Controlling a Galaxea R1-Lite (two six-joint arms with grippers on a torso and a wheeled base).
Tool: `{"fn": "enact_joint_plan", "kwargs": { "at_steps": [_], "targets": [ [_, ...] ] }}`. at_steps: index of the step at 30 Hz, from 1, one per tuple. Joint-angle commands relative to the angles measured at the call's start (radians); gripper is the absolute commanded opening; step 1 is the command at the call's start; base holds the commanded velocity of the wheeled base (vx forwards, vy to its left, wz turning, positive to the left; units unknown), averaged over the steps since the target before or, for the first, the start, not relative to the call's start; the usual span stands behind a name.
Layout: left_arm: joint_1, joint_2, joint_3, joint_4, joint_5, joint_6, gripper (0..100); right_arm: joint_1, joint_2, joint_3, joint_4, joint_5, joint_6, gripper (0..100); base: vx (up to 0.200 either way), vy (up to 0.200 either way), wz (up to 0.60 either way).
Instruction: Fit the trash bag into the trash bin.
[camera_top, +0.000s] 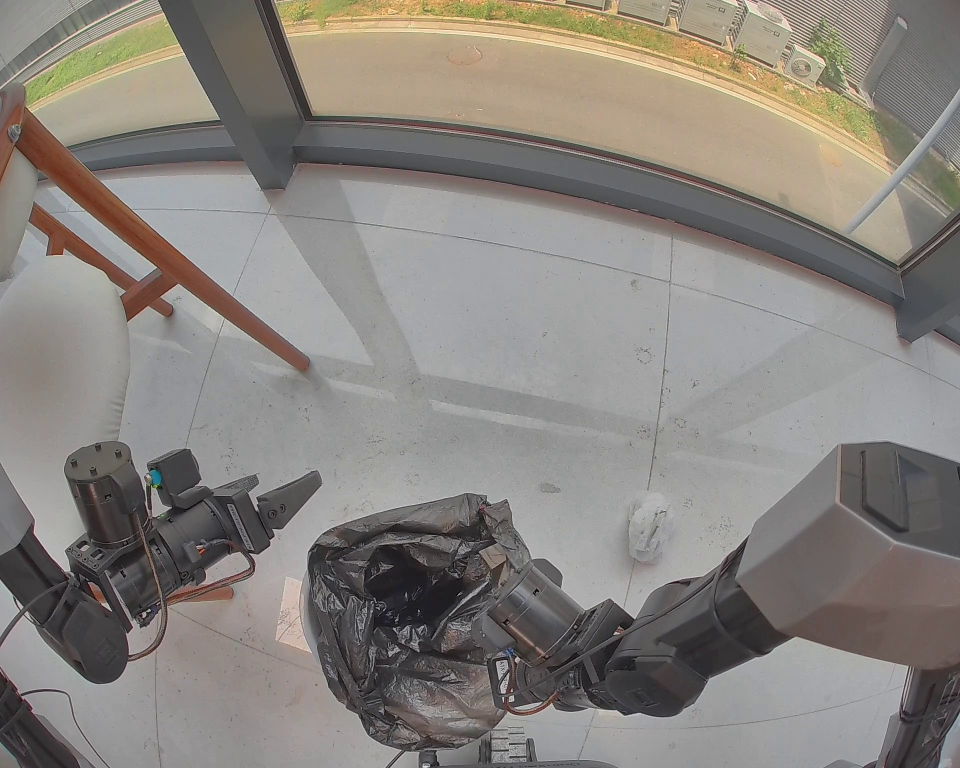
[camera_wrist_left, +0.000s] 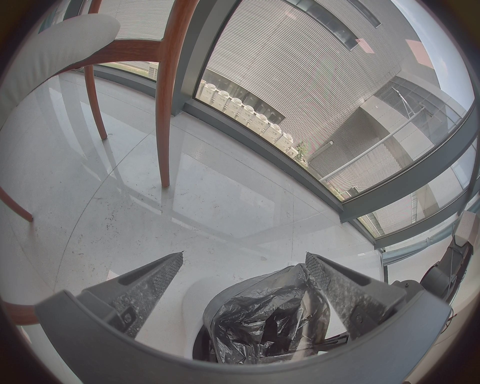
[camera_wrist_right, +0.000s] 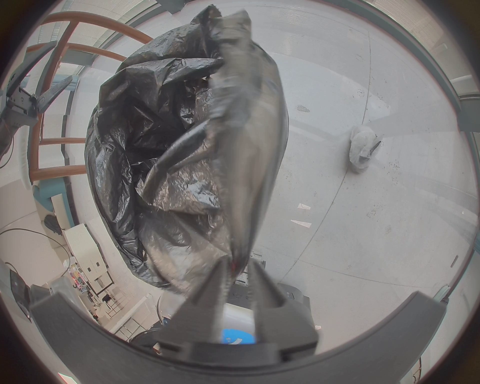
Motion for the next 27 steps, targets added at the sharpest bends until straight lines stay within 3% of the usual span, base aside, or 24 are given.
{"fn": "enact_joint_plan", "kwargs": {
  "at_steps": [1, 9, 17, 20, 27],
  "targets": [
    [0.0, 0.0, 0.017, 0.002, -0.001, 0.0, 100, -0.001, -0.024, -0.013, -0.004, 0.001, 0.008, 100, 0.0, 0.0, 0.0],
    [-0.023, 0.011, 0.053, 0.083, -0.01, -0.011, 100, -0.056, -0.153, -0.014, -0.003, 0.003, 0.01, 100, 0.0, 0.0, 0.0],
    [-0.126, 0.098, 0.048, 0.102, 0.015, -0.051, 100, -0.096, -0.201, 0.006, -0.001, 0.003, 0.007, 100, 0.0, 0.0, 0.0],
    [-0.131, 0.135, 0.028, 0.1, 0.061, -0.088, 100, -0.105, -0.205, 0.001, -0.004, 0.004, 0.007, 100, 0.0, 0.0, 0.0],
    [-0.127, 0.27, -0.007, 0.09, 0.07, -0.112, 100, -0.113, -0.192, -0.01, -0.006, 0.003, 0.001, 100, 0.0, 0.0, 0.0]
  ]
}}
